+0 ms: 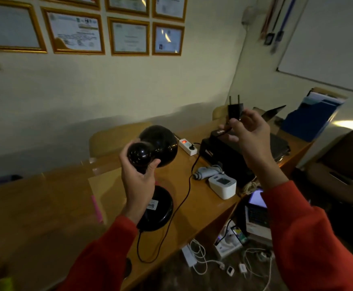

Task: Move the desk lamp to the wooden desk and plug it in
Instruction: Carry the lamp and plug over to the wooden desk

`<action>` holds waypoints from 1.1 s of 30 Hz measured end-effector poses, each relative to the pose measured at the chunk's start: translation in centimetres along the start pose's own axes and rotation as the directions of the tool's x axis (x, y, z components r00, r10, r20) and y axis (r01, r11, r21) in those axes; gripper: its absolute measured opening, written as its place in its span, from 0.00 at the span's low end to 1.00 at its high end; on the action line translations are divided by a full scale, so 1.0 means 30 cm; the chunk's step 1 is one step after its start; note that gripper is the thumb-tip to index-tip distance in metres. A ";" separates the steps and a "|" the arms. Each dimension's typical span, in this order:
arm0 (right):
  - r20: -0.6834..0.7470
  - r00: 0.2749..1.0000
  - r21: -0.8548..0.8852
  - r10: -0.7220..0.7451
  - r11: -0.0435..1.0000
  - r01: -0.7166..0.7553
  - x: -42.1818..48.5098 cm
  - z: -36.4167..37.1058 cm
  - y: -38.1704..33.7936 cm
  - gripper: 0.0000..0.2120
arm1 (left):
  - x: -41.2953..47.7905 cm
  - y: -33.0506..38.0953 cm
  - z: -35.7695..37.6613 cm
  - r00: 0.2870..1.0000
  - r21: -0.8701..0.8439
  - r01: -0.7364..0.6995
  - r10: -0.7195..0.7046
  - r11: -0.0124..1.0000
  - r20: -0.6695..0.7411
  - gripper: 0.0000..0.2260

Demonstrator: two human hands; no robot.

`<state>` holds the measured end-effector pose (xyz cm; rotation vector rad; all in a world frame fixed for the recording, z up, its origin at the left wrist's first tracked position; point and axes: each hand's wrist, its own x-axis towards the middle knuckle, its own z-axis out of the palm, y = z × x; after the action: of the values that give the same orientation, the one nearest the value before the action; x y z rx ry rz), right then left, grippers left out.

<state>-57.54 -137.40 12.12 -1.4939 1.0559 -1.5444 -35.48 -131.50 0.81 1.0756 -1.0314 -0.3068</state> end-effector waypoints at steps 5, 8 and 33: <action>0.043 0.999 0.041 0.003 0.999 -0.005 0.211 -0.101 0.117 0.15 | 0.016 -0.122 0.229 0.997 0.053 0.038 -0.034 0.998 -0.074 0.30; 0.066 0.998 0.081 0.023 0.996 -0.029 0.321 -0.146 0.180 0.14 | 0.013 -0.181 0.346 0.986 0.076 0.070 -0.057 0.995 -0.157 0.31; 0.359 0.932 -0.108 0.049 0.994 -0.010 0.858 -0.178 0.743 0.14 | 0.080 -0.561 0.749 0.903 0.270 0.416 -0.358 0.869 -0.238 0.25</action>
<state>-65.24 -169.43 1.96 -1.7441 0.9456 -1.1458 -48.18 -154.21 -9.98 1.5795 -0.7058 -0.3682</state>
